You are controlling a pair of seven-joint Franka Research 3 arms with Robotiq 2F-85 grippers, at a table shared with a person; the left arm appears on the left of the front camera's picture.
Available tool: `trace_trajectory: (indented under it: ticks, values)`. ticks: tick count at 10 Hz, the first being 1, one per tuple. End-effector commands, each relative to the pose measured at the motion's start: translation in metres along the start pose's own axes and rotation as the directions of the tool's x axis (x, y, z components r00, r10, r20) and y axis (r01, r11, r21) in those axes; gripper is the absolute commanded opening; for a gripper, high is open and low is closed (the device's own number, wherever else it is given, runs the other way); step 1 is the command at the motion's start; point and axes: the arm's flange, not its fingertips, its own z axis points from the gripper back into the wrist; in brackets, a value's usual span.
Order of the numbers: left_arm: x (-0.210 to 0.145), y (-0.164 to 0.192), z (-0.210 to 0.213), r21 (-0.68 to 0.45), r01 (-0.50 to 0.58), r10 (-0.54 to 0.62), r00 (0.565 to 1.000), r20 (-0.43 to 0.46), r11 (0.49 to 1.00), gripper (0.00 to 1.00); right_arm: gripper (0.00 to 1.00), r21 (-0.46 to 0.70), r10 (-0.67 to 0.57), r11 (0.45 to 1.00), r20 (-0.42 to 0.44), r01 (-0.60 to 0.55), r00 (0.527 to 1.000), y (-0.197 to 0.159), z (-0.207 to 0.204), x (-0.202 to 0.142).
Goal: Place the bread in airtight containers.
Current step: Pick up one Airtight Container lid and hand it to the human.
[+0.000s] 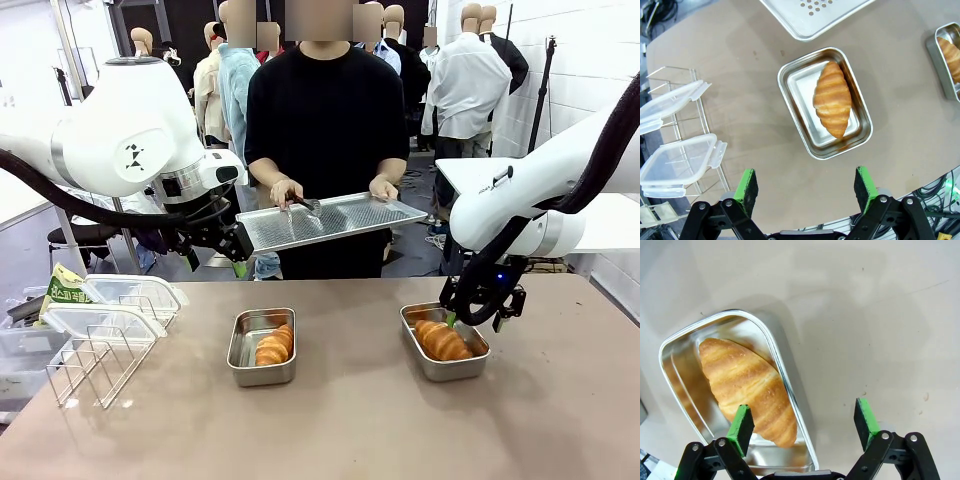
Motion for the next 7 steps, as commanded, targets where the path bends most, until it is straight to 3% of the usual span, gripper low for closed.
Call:
trace_trajectory:
  ticks: [1, 5, 7]
  values:
    - [0.001, 0.001, 0.001, 0.000, -0.002, 0.002, 1.000, 0.002, 1.000, 1.00, 1.00, 0.000, 0.012, 1.000, 0.014, -0.012, 1.000, -0.001, 0.000, 0.001]
    - [0.001, 0.001, 0.001, 0.000, -0.002, 0.002, 1.000, 0.002, 1.000, 1.00, 1.00, 0.000, 0.000, 1.000, 0.000, 0.000, 1.000, 0.000, 0.000, 0.000]
    - [0.001, 0.001, 0.001, 0.000, -0.002, 0.002, 1.000, 0.002, 1.000, 1.00, 1.00, -0.070, 0.071, 0.996, 0.162, -0.061, 0.984, 0.005, 0.039, -0.033]
